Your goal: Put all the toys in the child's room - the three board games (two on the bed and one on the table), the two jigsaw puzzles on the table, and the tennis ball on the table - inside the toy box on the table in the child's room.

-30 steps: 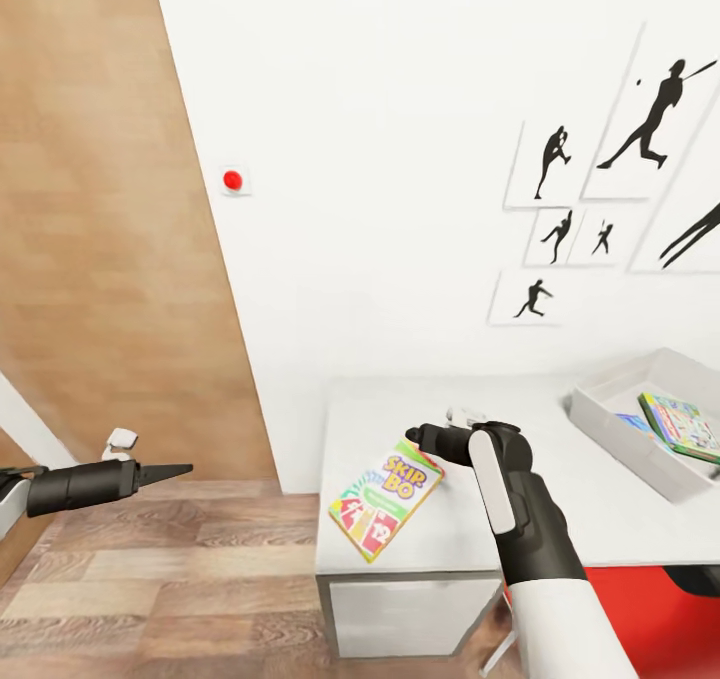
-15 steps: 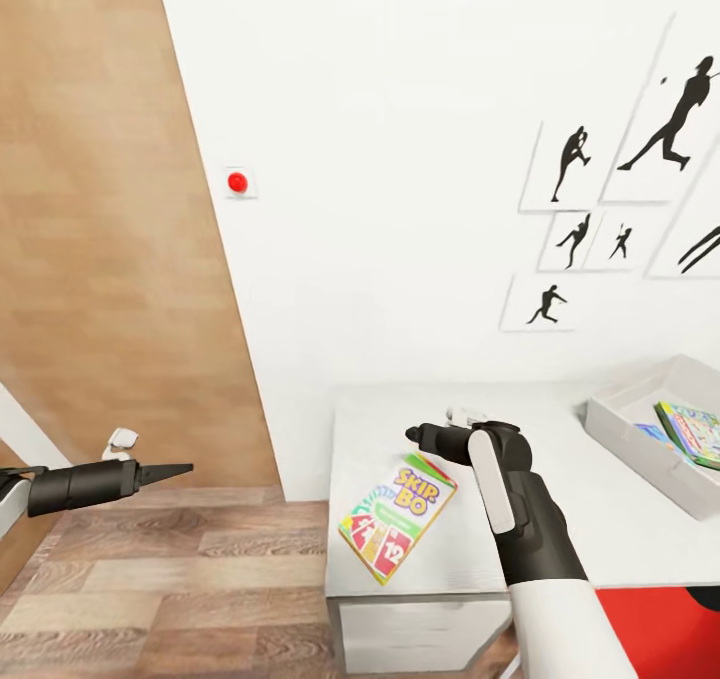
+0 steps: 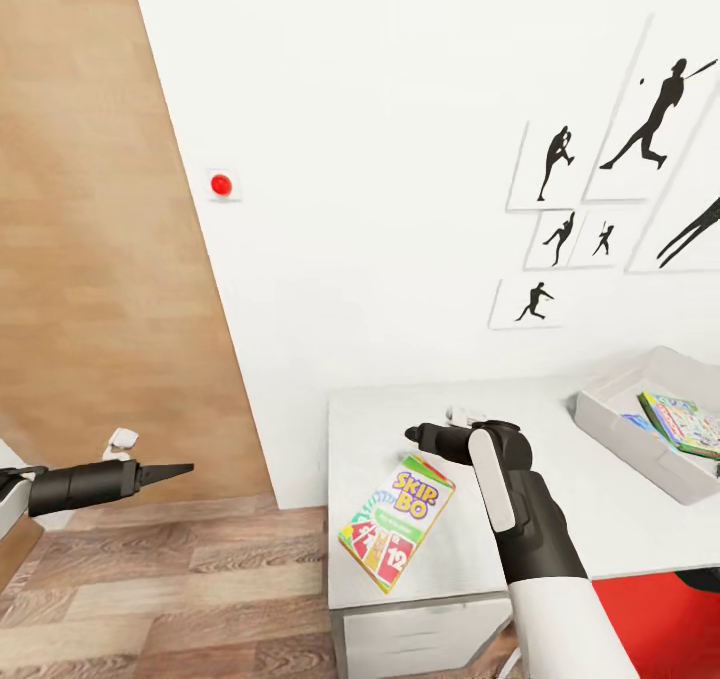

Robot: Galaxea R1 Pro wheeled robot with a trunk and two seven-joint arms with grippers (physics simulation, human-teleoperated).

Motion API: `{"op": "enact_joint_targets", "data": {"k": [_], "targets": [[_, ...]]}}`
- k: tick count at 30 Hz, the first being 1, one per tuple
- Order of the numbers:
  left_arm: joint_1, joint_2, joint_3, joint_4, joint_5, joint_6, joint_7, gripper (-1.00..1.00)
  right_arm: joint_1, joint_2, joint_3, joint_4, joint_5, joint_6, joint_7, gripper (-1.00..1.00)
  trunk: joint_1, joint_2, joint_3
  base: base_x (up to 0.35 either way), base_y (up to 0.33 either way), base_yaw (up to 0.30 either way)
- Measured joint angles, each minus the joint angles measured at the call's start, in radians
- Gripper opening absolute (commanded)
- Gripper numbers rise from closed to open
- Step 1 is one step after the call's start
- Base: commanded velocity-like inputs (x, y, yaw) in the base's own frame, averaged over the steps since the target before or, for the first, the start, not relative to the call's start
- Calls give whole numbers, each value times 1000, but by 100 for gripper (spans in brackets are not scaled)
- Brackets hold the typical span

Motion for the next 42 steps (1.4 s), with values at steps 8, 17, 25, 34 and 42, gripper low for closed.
{"op": "enact_joint_targets", "data": {"k": [8,17,25,34,42], "targets": [[0,-7,-2,-1,-2,2,20,100,-9,2,3,0,8,-1,-1,100,0,0,0,3,5,-33],[0,-46,-3,-1,-2,11,150,100,-181,2,2,223,2,-1,-115,100,0,0,0,95,70,-2],[-1,-52,-3,-1,-1,12,179,100,-211,2,0,273,-3,0,-158,100,0,0,-1,118,80,-14],[-1,-53,-2,-1,-1,12,180,100,-215,2,-3,285,-4,5,-163,100,0,0,-13,56,29,-129],[-1,-54,-3,-1,-2,12,181,100,-221,2,-4,290,-3,8,-165,100,0,0,-25,1,1,-152]]}}
